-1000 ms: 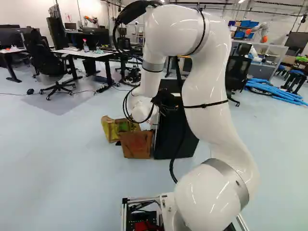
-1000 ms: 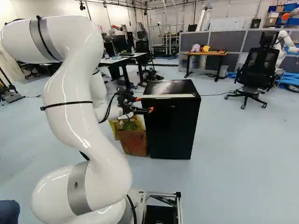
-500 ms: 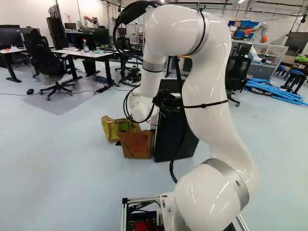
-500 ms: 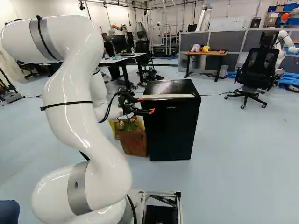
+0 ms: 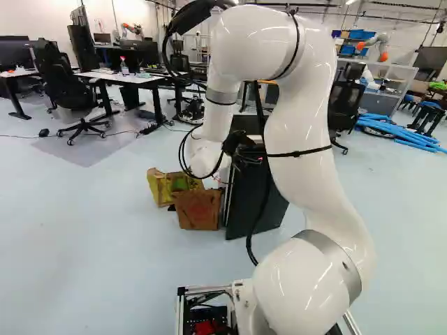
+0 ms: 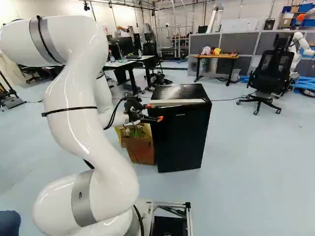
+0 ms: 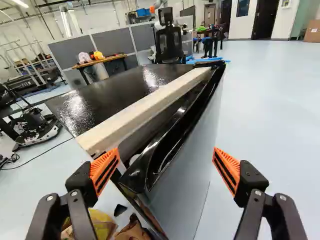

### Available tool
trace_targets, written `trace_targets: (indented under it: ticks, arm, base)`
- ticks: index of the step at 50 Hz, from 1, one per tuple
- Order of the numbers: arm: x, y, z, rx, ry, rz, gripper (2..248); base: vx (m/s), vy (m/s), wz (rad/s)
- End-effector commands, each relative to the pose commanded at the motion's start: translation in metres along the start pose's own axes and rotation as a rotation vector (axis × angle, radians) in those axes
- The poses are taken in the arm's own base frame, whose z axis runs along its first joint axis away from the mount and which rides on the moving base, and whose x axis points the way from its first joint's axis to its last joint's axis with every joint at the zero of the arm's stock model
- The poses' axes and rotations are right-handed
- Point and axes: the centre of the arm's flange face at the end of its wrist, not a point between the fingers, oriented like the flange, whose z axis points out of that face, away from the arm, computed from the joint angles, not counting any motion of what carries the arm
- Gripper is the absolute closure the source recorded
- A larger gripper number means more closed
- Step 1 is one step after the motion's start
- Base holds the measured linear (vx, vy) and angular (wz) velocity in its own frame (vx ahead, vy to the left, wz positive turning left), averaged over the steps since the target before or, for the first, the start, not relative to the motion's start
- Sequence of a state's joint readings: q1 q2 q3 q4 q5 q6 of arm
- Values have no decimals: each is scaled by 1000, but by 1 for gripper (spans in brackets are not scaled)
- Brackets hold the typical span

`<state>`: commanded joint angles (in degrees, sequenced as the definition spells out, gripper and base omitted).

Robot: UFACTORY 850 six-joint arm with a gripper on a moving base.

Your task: Grab a drink from the fridge

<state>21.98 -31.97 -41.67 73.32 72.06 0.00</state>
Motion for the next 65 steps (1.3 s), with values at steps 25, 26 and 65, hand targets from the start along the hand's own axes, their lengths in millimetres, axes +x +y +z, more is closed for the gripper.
trace_targets:
  ticks: [25, 26, 65]
  arm:
    - [-1, 20, -20, -27, -12, -16, 3]
    - [-2, 21, -21, -28, -12, -17, 3]
    - [0, 61, -53, -70, -1, -54, 3]
  base:
    - [0, 0, 0]
    - [0, 0, 0]
    - [0, 0, 0]
